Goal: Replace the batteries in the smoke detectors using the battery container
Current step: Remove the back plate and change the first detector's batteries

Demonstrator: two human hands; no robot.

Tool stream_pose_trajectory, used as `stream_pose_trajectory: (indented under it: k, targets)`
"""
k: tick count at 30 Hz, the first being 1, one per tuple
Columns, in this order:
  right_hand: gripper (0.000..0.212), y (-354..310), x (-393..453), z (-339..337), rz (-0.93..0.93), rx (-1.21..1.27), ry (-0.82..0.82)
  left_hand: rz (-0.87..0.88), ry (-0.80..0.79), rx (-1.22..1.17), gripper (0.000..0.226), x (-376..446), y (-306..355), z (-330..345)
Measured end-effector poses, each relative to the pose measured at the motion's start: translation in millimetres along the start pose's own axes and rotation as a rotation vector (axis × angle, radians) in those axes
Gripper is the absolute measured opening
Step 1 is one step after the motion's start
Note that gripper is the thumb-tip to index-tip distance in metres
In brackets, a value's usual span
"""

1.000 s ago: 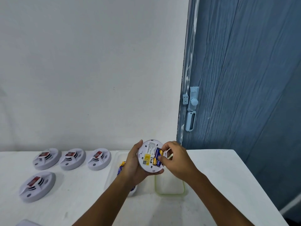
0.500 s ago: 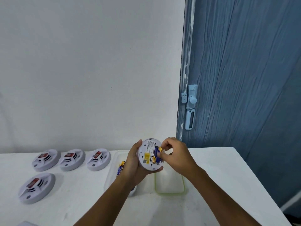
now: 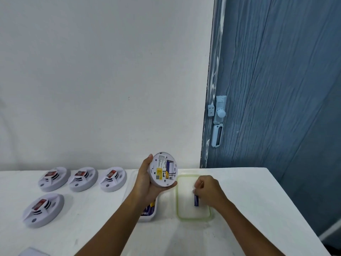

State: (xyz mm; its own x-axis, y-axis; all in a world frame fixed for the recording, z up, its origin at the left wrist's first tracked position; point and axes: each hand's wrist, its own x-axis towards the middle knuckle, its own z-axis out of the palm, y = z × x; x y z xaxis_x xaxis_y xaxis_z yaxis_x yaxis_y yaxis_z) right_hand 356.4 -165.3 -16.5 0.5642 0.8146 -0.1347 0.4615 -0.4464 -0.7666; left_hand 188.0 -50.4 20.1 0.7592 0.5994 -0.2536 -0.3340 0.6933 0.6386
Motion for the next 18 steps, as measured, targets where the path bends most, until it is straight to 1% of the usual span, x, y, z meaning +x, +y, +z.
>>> stream_pose_trajectory:
  k: [2,4,6,8,11,14,18]
  targets:
    - [0.013,-4,-2,2,-0.081,-0.047,0.117,-0.019,-0.01,0.006,0.058,-1,0,1]
    - [0.015,-17,-7,1,-0.263,0.048,0.222,-0.034,-0.02,0.044,0.059,-2,-1,3]
    - [0.018,-34,-14,0,-0.48,0.098,0.251,-0.047,-0.03,0.062,0.058,-4,-1,5]
    - [0.026,-48,-21,-1,-0.612,0.054,0.223,-0.059,-0.04,0.06,0.058,-6,0,8]
    - [0.034,-58,-25,-4,-0.701,-0.096,0.195,-0.077,-0.057,0.048,0.059,-8,0,12]
    - [0.039,-61,-26,-3,-0.716,-0.187,0.204,-0.079,-0.063,0.06,0.057,-11,2,15]
    - [0.04,-64,-23,-5,-0.755,-0.285,0.223,-0.089,-0.053,0.059,0.057,-15,2,16]
